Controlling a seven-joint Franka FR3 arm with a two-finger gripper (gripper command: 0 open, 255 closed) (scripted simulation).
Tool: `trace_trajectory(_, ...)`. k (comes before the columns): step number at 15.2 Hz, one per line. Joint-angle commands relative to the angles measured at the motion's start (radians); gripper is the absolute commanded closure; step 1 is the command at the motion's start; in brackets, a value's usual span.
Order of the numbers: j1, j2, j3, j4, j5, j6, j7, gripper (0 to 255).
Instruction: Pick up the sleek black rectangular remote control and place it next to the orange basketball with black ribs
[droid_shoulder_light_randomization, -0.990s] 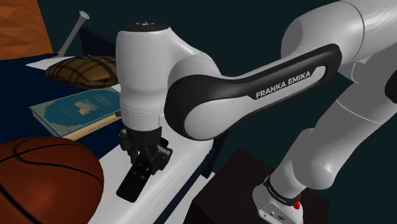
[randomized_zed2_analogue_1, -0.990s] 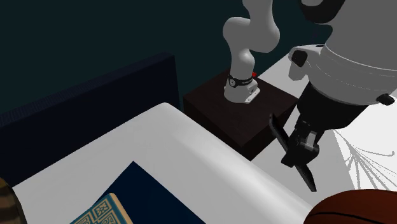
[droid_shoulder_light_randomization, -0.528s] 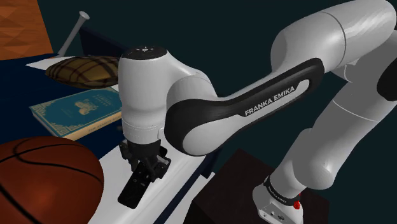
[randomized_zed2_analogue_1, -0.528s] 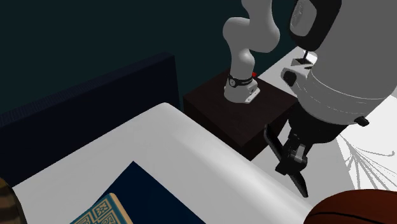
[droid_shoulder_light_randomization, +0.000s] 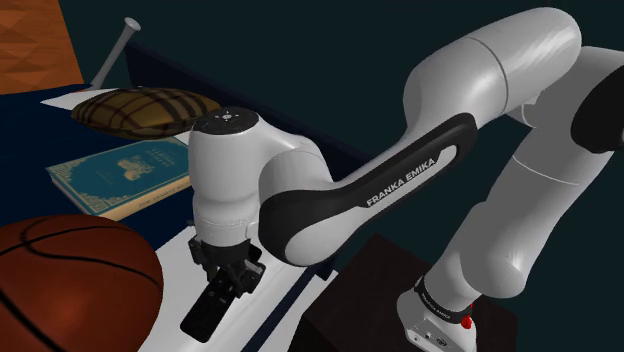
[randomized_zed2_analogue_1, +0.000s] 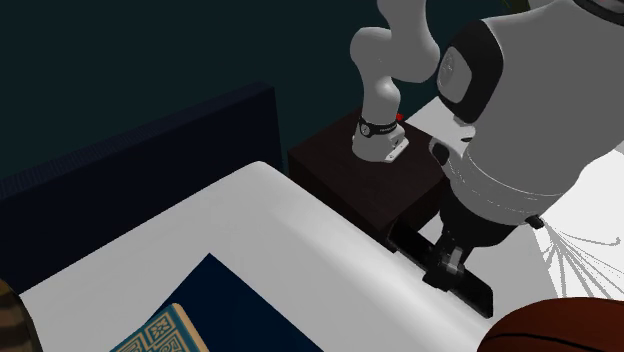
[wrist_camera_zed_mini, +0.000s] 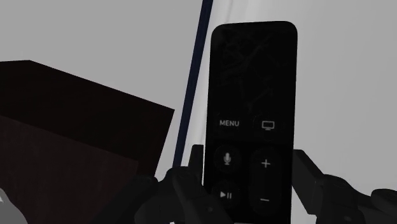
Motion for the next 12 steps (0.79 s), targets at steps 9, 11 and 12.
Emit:
trace_trajectory(9,0.008,0.039,-0.007,-0.024,-0.038,0.051,0.027,255)
trace_trajectory(11,0.008,0.039,-0.007,-0.024,-0.038,0.051,0.027,255)
trace_trajectory(12,0.008,0.039,-0.007,-0.024,-0.038,0.051,0.027,0)
